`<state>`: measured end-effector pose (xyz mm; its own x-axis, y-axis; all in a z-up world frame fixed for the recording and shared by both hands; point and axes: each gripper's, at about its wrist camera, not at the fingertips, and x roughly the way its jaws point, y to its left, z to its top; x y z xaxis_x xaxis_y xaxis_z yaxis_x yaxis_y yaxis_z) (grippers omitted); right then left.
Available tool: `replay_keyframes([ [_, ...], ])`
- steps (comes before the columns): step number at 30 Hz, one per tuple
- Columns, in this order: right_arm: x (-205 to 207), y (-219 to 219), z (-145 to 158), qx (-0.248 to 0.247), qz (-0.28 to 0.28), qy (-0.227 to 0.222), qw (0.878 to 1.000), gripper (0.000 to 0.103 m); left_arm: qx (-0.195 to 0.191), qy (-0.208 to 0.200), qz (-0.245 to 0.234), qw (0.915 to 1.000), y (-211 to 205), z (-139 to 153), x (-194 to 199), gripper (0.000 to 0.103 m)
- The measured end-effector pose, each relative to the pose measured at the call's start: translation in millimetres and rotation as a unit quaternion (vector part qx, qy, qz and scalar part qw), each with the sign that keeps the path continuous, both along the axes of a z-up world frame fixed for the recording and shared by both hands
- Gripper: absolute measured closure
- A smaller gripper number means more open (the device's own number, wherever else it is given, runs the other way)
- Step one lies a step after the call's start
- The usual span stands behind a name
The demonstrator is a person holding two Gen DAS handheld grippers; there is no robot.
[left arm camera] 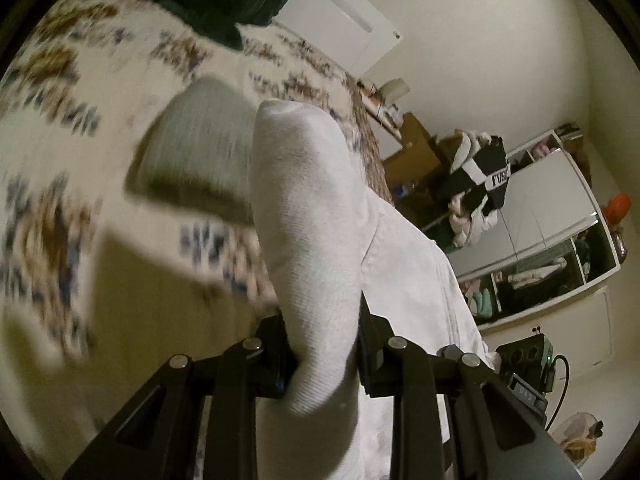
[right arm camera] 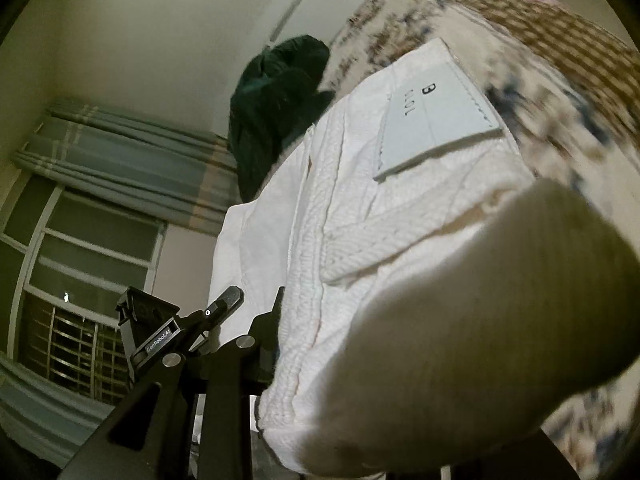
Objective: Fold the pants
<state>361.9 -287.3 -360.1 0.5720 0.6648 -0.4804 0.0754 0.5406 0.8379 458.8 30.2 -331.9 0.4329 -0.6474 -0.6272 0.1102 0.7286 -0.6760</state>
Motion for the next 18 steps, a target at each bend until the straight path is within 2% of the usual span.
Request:
replay_keyframes([
  [1,23.5,4.4,-1.0,0.001,-0.002,-0.003,1.0,0.074,0.001,-0.005,0.0,1.0,5.2,-0.8,33.1,0.081],
  [4,93.7,17.3,-13.4,0.005,-0.006,-0.012,1.0,0.074,0.006,-0.011,-0.001,0.9999,17.5,-6.8,100.8,0.081],
  [6,142.8,27.9,-28.7,0.008,-0.008,-0.015,1.0,0.074,0.008,-0.013,-0.003,0.9999,27.2,-20.0,150.2,0.081],
  [8,186.5,36.8,-46.8,0.012,-0.01,-0.016,1.0,0.074,0.011,-0.013,-0.004,0.9998,33.6,-33.3,181.8,0.081],
  [10,229.1,46.3,-69.5,0.013,-0.01,-0.013,1.0,0.074,0.018,-0.007,-0.002,0.9998,43.9,-58.2,223.0,0.081],
  [16,302.7,65.6,-146.7,0.009,-0.006,0.023,1.0,0.074,0.037,0.039,-0.002,0.9985,67.2,-127.9,286.0,0.079],
  [18,312.2,66.0,-164.8,0.006,0.001,0.045,0.999,0.071,0.047,0.051,-0.013,0.9975,71.2,-143.9,292.4,0.073],
])
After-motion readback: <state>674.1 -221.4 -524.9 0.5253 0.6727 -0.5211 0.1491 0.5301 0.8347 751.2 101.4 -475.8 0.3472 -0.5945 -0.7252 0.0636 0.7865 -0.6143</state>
